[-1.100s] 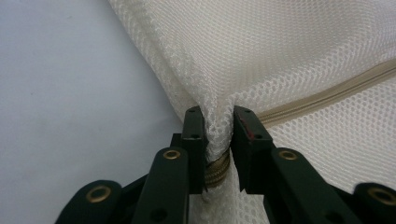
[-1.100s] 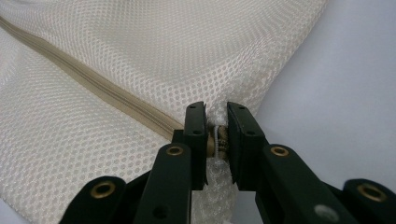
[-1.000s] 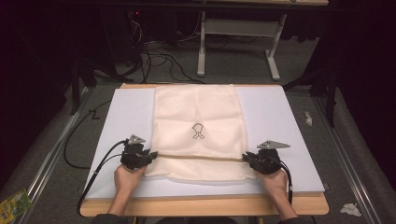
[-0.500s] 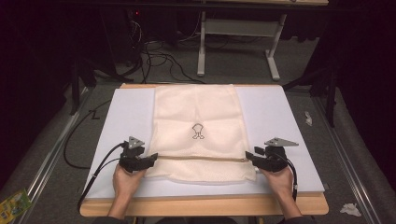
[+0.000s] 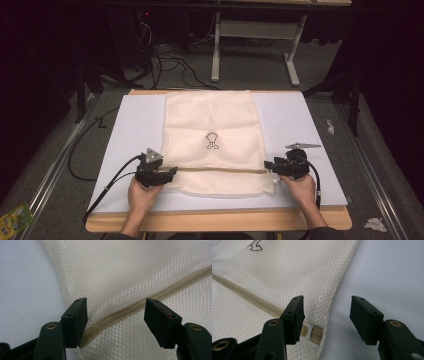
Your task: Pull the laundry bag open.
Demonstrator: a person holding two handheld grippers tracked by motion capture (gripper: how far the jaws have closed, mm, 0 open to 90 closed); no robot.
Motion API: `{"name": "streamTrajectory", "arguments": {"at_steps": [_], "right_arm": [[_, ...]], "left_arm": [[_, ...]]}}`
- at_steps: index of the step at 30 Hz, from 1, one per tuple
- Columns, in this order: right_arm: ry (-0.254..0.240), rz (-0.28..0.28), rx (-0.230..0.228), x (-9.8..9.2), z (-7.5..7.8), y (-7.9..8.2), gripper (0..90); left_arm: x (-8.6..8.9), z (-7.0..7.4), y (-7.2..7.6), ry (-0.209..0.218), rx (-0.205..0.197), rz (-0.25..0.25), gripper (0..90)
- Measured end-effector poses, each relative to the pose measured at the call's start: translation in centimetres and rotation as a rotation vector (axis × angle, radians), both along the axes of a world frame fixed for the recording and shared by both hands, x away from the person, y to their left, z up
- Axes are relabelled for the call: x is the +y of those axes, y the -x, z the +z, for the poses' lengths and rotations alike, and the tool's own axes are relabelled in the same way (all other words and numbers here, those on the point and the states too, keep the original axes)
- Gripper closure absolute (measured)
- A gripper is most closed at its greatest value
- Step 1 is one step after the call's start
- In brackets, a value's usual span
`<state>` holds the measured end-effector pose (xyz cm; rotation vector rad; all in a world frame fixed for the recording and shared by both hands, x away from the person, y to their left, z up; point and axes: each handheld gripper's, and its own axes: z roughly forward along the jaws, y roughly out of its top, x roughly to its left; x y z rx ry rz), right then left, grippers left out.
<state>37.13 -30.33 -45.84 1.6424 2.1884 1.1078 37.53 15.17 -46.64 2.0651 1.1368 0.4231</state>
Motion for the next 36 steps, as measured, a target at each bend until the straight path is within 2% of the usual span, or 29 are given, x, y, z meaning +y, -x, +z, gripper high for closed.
{"name": "streamTrajectory", "arguments": {"at_steps": [3, 7, 9, 12, 16, 19, 20, 23, 26, 29, 33, 36], "right_arm": [[0.013, -0.002, 0.03, 0.1, 0.4, -0.7, 45.2], [0.001, -0.002, 0.086, 0.4, 0.8, -1.8, 42.7], [0.004, 0.005, 0.126, 0.6, 0.8, -2.5, 38.0], [0.005, 0.004, 0.205, 0.8, 0.6, -3.4, 36.5], [0.035, 0.019, 0.254, 1.7, 0.4, -4.1, 34.7], [0.053, 0.043, 0.268, 2.6, 0.6, -4.3, 35.2], [0.033, 0.058, 0.283, 2.9, 0.5, -4.4, 35.2], [0.018, 0.084, 0.303, 3.5, 0.6, -4.7, 36.6], [-0.043, 0.091, 0.323, 3.5, 0.4, -5.0, 38.4], [-0.055, 0.092, 0.327, 3.3, 0.4, -5.0, 40.5], [-0.043, 0.124, 0.342, 3.1, 0.4, -4.7, 43.3], [-0.09, 0.151, 0.326, 2.9, 0.4, -4.5, 47.3]], "left_arm": [[-0.3, -0.5, -0.1, -0.024, 0.001, -0.005, 35.3], [-0.5, -1.1, -0.3, -0.037, 0.007, -0.004, 35.0], [-0.5, -1.4, -0.3, -0.031, 0.002, -0.002, 34.6], [-0.5, -1.6, -0.3, -0.026, -0.015, 0.002, 34.6], [-0.4, -1.9, 0.0, -0.011, -0.034, 0.006, 34.5], [-0.4, -1.9, -0.1, -0.01, -0.034, 0.005, 34.6], [-0.4, -1.9, -0.1, -0.008, -0.035, 0.004, 34.6], [-0.4, -1.9, -0.1, -0.01, -0.036, 0.006, 34.6], [-0.4, -1.9, -0.1, -0.009, -0.036, 0.007, 34.7], [-0.4, -1.9, -0.1, -0.01, -0.035, 0.006, 34.8], [-0.5, -1.9, -0.1, -0.011, -0.036, 0.009, 34.9], [-0.5, -1.9, -0.1, -0.01, -0.035, 0.008, 35.3]]}}
